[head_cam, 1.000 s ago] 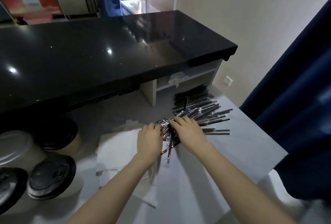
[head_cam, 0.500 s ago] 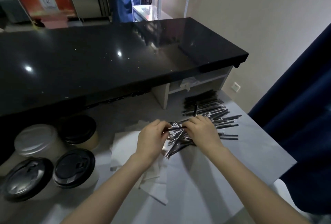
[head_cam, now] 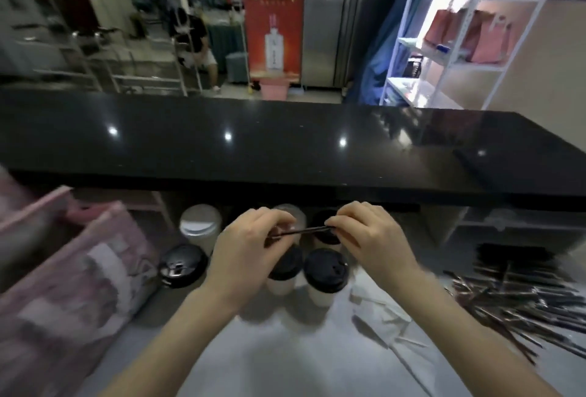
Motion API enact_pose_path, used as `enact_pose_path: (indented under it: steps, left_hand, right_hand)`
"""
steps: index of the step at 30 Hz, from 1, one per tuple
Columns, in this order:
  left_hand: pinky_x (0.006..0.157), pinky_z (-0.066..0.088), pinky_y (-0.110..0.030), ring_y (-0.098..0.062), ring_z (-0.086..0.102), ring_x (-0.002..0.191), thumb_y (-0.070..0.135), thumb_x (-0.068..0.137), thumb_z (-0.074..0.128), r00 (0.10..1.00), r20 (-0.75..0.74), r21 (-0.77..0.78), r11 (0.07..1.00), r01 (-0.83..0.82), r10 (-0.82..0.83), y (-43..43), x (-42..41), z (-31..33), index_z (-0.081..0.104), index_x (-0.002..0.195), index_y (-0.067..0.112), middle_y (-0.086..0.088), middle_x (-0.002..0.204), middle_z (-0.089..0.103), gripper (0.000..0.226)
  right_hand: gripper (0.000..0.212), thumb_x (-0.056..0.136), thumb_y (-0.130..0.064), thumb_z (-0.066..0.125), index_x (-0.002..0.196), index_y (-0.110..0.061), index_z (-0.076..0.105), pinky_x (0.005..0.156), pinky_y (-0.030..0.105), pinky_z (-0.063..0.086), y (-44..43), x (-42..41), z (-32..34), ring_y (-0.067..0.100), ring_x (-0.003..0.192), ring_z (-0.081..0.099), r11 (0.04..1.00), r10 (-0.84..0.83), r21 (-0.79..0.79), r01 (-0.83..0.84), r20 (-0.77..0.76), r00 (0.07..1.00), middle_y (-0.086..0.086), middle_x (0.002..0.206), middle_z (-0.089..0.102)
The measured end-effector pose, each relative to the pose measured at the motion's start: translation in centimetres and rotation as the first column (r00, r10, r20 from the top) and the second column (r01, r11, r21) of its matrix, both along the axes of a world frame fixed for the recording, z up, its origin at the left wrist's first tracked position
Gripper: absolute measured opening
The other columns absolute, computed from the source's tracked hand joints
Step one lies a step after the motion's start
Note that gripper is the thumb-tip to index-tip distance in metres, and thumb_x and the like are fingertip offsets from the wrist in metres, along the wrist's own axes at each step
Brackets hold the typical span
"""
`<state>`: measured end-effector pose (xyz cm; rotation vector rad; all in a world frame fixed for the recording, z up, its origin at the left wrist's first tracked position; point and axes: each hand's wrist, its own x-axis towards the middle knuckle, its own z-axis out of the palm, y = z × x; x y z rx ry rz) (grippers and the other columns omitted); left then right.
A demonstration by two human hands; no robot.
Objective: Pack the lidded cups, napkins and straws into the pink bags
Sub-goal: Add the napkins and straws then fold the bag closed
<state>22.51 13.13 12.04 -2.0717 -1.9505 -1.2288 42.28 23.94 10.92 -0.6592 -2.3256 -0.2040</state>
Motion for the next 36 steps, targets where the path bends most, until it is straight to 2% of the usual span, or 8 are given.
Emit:
enact_pose_path:
  steps: [4, 8, 11, 14, 19, 22, 28, 36]
  left_hand:
    - [0.079, 0.051, -0.026, -0.005, 0.061, 0.088, 0.032, 0.077, 0.078, 0.975, 0.08, 0.075, 0.975, -0.211, 0.205, -7.5, -8.5, 1.3, 0.069, 0.104, 0.024, 0.013, 0.094, 0.067, 0.029]
    - [0.085, 0.043, -0.018, -0.003, 0.057, 0.095, 0.046, 0.09, 0.055, 0.909, 0.102, 0.168, 0.893, -0.417, 0.405, -15.5, -15.7, 1.7, 0.069, 0.104, 0.024, 0.015, 0.1, 0.064, 0.029]
    - [0.086, 0.044, -0.028, -0.006, 0.049, 0.094, 0.033, 0.087, 0.064, 0.762, 0.107, 0.218, 0.733, -0.644, 0.638, -20.0, -20.2, 0.8, 0.071, 0.094, 0.023, 0.011, 0.099, 0.06, 0.014]
    - [0.097, 0.043, -0.043, -0.019, 0.041, 0.115, 0.033, 0.078, 0.077, 0.613, 0.107, 0.045, 0.612, -0.79, 0.783, -21.9, -23.6, -0.7, 0.075, 0.087, 0.029, 0.001, 0.119, 0.054, 0.01]
    - [0.117, 0.016, -0.041, -0.022, 0.01, 0.139, 0.041, 0.075, 0.077, 0.611, 0.164, -0.254, 0.632, -0.732, 0.774, -21.7, -26.5, -3.1, 0.072, 0.105, 0.032, 0.0, 0.154, 0.017, 0.032]
    - [0.116, 0.02, -0.044, -0.025, 0.006, 0.142, 0.034, 0.076, 0.072, 0.622, 0.21, -0.37, 0.65, -0.663, 0.754, -21.7, -27.1, -3.5, 0.052, 0.133, 0.033, 0.007, 0.156, 0.002, 0.06]
    - [0.112, 0.032, -0.041, -0.021, 0.021, 0.136, 0.037, 0.056, 0.062, 0.744, 0.265, -0.403, 0.771, -0.493, 0.614, -24.1, -27.0, -2.7, 0.038, 0.143, 0.034, 0.011, 0.144, 0.013, 0.09]
    - [0.111, 0.033, -0.034, -0.011, 0.016, 0.136, 0.039, 0.057, 0.069, 0.849, 0.258, -0.394, 0.852, -0.344, 0.462, -26.1, -26.7, -2.1, 0.017, 0.147, 0.049, 0.022, 0.141, 0.009, 0.104]
  right_hand:
    - [0.013, 0.08, -0.009, 0.076, 0.093, -0.01, 0.074, 0.074, 0.033, 0.05, -3.0, -10.1, 2.1, 0.023, 0.08, 0.061, 0.98, 0.197, 0.027, -0.196, -0.03, 0.98, 0.004, 0.088, 0.067]
    - [0.013, 0.077, -0.012, 0.078, 0.089, -0.014, 0.075, 0.075, 0.037, 0.049, -6.6, -18.6, 3.8, 0.024, 0.083, 0.061, 0.935, 0.352, 0.068, -0.348, -0.052, 0.935, 0.0, 0.088, 0.069]
    - [0.016, 0.075, -0.011, 0.08, 0.09, -0.014, 0.076, 0.072, 0.035, 0.048, -9.2, -23.8, 4.9, 0.026, 0.081, 0.062, 0.898, 0.438, 0.053, -0.436, -0.044, 0.898, 0.0, 0.089, 0.069]
    - [0.013, 0.078, -0.011, 0.078, 0.091, -0.013, 0.076, 0.068, 0.036, 0.051, -11.4, -27.9, 5.5, 0.024, 0.08, 0.062, 0.855, 0.518, 0.011, -0.518, -0.039, 0.855, 0.002, 0.09, 0.069]
    - [0.012, 0.081, -0.011, 0.075, 0.093, -0.013, 0.076, 0.071, 0.037, 0.054, -14.4, -32.6, 5.7, 0.021, 0.082, 0.063, 0.792, 0.601, -0.113, -0.599, -0.024, 0.799, 0.002, 0.092, 0.069]
    - [0.012, 0.081, -0.011, 0.074, 0.094, -0.011, 0.075, 0.069, 0.038, 0.055, -15.7, -34.4, 5.3, 0.021, 0.084, 0.063, 0.772, 0.623, -0.156, -0.616, 0.0, 0.782, 0.003, 0.093, 0.069]
    - [0.014, 0.083, -0.013, 0.071, 0.097, -0.013, 0.075, 0.071, 0.035, 0.055, -15.9, -36.1, 4.0, 0.02, 0.087, 0.063, 0.769, 0.632, -0.198, -0.608, 0.089, 0.77, 0.003, 0.096, 0.07]
    - [0.021, 0.092, -0.021, 0.057, 0.106, -0.026, 0.072, 0.076, 0.032, 0.049, -14.0, -36.4, 2.2, 0.018, 0.096, 0.058, 0.853, 0.514, -0.211, -0.478, 0.505, 0.694, -0.003, 0.102, 0.065]
